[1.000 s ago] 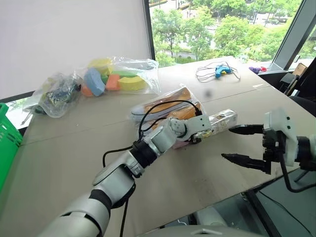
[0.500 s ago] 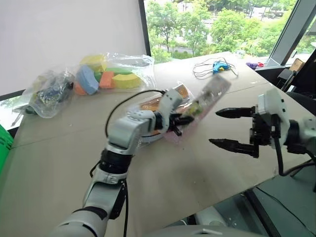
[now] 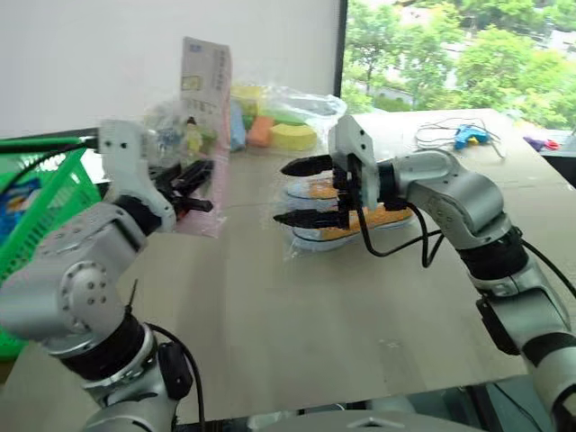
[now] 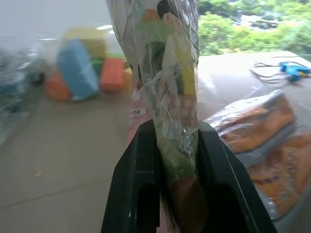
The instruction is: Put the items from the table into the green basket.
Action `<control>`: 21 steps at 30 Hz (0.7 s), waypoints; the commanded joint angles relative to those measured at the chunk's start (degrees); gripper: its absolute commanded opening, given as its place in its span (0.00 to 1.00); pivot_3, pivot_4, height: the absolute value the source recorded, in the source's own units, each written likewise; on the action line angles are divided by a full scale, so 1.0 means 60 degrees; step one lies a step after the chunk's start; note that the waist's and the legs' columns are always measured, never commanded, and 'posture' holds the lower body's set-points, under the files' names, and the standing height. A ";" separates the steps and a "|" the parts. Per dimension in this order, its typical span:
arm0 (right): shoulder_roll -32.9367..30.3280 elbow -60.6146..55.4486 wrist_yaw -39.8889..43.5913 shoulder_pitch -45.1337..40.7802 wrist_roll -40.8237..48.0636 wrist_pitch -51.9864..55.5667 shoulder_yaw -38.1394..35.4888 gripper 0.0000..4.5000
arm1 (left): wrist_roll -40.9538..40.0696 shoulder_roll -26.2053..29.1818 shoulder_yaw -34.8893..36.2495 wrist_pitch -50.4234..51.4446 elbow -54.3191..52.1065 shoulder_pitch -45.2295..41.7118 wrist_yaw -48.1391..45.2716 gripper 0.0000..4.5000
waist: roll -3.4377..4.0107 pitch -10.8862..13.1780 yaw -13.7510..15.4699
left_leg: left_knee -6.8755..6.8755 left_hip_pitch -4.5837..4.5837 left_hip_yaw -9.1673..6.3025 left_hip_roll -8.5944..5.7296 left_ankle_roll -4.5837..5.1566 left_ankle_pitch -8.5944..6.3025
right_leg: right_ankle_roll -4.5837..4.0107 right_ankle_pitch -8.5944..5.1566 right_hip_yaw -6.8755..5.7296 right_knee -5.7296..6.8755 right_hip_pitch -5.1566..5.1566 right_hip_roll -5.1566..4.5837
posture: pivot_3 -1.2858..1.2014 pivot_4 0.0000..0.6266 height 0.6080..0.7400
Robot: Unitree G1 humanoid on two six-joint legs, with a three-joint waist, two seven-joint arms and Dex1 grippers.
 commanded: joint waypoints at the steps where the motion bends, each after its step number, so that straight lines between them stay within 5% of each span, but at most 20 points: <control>1: 0.0343 0.0273 0.0290 -0.0441 -0.0245 -0.0428 -0.0180 1.00 | -0.0010 0.1029 0.0671 -0.0032 -0.0372 0.0046 -0.0099 0.08 | -0.0020 -0.0013 0.0369 | 0.0001 -0.0028 -0.0018 -0.0010 -0.0005 0.0003 | -0.0004 -0.0002 -0.0017 -0.0003 -0.0021 -0.0014 | 0.68 0.00 1.00; 11: 0.1276 0.0635 -0.0811 -0.1384 -0.0476 0.0121 -0.1011 1.00 | 0.0528 0.5064 0.0877 -0.2805 0.4040 0.1459 -0.1446 0.08 | -0.0022 -0.0016 0.0795 | -0.0006 -0.0120 -0.0142 -0.0095 -0.0082 0.0052 | -0.0038 -0.0014 -0.0183 0.0010 -0.0075 -0.0048 | 0.65 0.00 1.00; 21: 0.1374 0.0141 -0.1354 -0.1877 -0.0312 0.0803 -0.1576 1.00 | 0.1361 0.7056 -0.0244 -0.6017 0.8109 0.1379 -0.2117 0.08 | -0.0012 -0.0009 0.0323 | -0.0007 -0.0108 -0.0188 -0.0086 -0.0096 0.0064 | -0.0061 -0.0025 -0.0265 0.0020 -0.0037 -0.0033 | 0.63 0.00 1.00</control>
